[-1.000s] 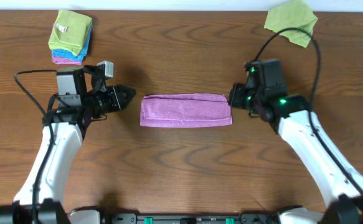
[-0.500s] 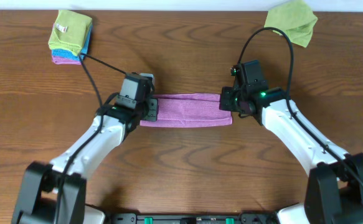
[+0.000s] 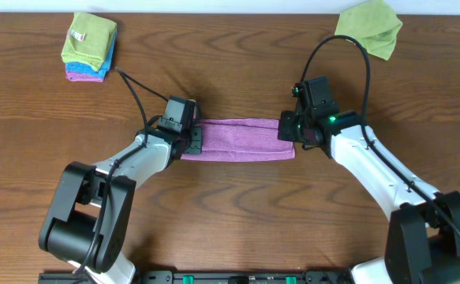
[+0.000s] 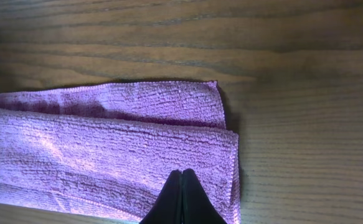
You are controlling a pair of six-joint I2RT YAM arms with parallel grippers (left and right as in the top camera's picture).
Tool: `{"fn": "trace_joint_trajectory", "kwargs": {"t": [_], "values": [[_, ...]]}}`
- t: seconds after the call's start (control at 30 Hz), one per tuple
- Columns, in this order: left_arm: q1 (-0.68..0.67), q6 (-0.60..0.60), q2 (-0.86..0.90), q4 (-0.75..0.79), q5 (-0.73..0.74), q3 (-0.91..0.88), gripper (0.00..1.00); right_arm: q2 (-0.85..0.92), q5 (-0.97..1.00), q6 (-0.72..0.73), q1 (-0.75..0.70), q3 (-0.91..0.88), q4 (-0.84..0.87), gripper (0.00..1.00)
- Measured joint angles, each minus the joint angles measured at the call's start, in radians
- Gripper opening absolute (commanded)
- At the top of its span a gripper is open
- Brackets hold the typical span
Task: Fold the cloth
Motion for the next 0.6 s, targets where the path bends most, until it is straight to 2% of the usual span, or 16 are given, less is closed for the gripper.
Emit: {"fn": "trace_joint_trajectory", "kwargs": {"t": [0.03, 0.07, 0.13, 0.17, 0.2, 0.23, 0.37, 0.6], "values": [[0.0, 0.0, 0.0, -0.003, 0.0, 0.002, 0.06, 0.0, 0.0, 0.0, 0.0, 0.0, 0.0, 0.14], [0.0, 0.0, 0.001, -0.006, 0.0, 0.003, 0.06, 0.0, -0.002, 0.001, 0.0, 0.0, 0.0, 0.43], [0.0, 0.0, 0.001, -0.011, 0.0, 0.005, 0.06, 0.0, -0.011, -0.007, -0.005, 0.0, -0.001, 0.57], [0.0, 0.0, 0.002, -0.014, 0.0, 0.006, 0.06, 0.0, -0.022, -0.011, -0.009, 0.0, -0.002, 0.67], [0.0, 0.0, 0.002, -0.018, 0.0, 0.008, 0.06, 0.0, -0.038, -0.016, -0.018, 0.0, -0.008, 0.88], [0.0, 0.0, 0.002, -0.023, 0.0, 0.01, 0.06, 0.0, -0.055, -0.026, -0.03, 0.0, -0.018, 0.99], [0.0, 0.0, 0.002, -0.043, 0.004, 0.015, 0.06, 0.0, -0.159, -0.071, -0.128, -0.003, -0.063, 0.99], [0.003, 0.0, 0.002, -0.061, 0.023, 0.02, 0.06, 0.014, -0.378, -0.131, -0.297, -0.06, -0.041, 0.99]]}}
